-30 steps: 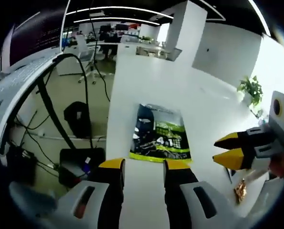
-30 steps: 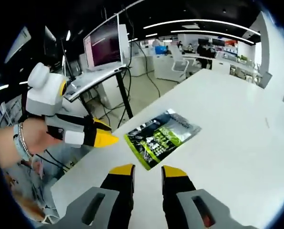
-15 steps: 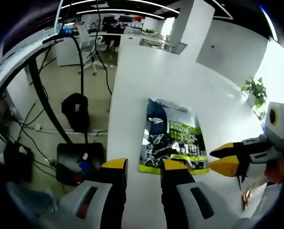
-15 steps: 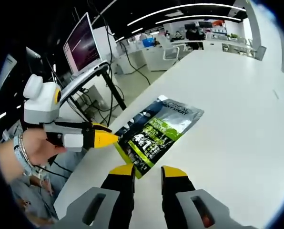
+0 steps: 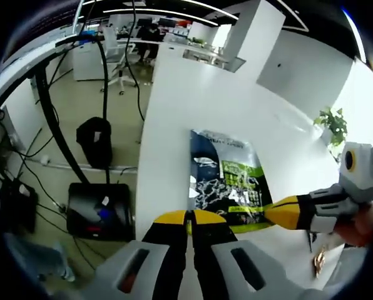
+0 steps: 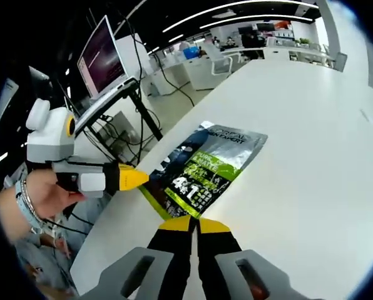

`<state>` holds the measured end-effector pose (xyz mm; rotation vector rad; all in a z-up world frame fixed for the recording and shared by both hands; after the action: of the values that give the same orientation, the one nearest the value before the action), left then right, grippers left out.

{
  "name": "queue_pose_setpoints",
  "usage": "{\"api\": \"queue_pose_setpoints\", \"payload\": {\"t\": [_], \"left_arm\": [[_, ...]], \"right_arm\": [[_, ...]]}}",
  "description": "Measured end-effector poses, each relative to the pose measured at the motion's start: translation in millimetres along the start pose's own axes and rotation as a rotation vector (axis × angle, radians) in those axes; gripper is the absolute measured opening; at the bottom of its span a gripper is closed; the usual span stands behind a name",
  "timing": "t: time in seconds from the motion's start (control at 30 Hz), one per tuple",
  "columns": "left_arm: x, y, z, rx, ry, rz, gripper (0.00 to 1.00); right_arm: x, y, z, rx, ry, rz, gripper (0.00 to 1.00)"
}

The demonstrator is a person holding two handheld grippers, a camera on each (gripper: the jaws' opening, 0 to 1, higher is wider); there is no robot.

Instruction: Arrange the skincare products in the storage area until every visible bottle or jar stands upright without overlapping.

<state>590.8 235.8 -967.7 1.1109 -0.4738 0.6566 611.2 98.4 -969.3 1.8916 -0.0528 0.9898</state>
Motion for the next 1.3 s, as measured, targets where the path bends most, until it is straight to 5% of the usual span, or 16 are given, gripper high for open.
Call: {"api": "queue_pose_setpoints", "payload": {"t": [0.13,0.2,0.37,0.53,0.8,0.9,1.07,1.17,1.3], "left_arm": [[-5.0,5,3.6,-0.006,-0.01,0.013,0.0],[-2.2,10,14.4,-0.08,0.084,0.071,0.0],[6.5,25,45.2,-0.254,0.171,0.18,0.0],[-5.4,52,63.3,-0.253,0.186,0.223,0.0],[-52.6,79,44.1,-0.027,0.228,0.157,0.0],[-75.7,76,40.9,-0.032,0.308,0.057,0.05],[-90.3,70,40.3,-0.043,0.361,0.001,0.14],[-91.7,72,40.5,-0.032,0.355,-0.003,0.12],[-91.5,73,43.1,-0.017,0.294,-0.042,0.13]], "right_arm": [[4.8,12,-1,-0.006,0.022,-0.002,0.0],[11.8,20,-2,-0.018,0.069,0.029,0.0],[28.0,48,-21,0.035,0.101,0.103,0.0],[17.2,70,-26,0.006,0.178,0.1,0.0],[-24.2,72,-26,-0.047,0.227,0.063,0.0],[-33.7,72,-25,-0.058,0.221,0.036,0.0],[-39.7,72,-23,-0.06,0.214,-0.002,0.0],[-47.4,71,-21,-0.073,0.254,-0.045,0.0],[-71.3,70,-27,-0.004,0.269,-0.168,0.0]]}}
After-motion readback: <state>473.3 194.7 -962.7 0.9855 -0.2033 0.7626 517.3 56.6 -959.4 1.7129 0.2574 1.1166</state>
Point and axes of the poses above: the point that each gripper's makers call its tool centre point, and the gripper's own axes: y roughly backward along the fingers, z roughly to its right, x roughly out of its top, the point moved 4 cm from there along y, roughly backward along the fingers, and after that the axes turned 9 degrees about -x, right-handed, at the moved point
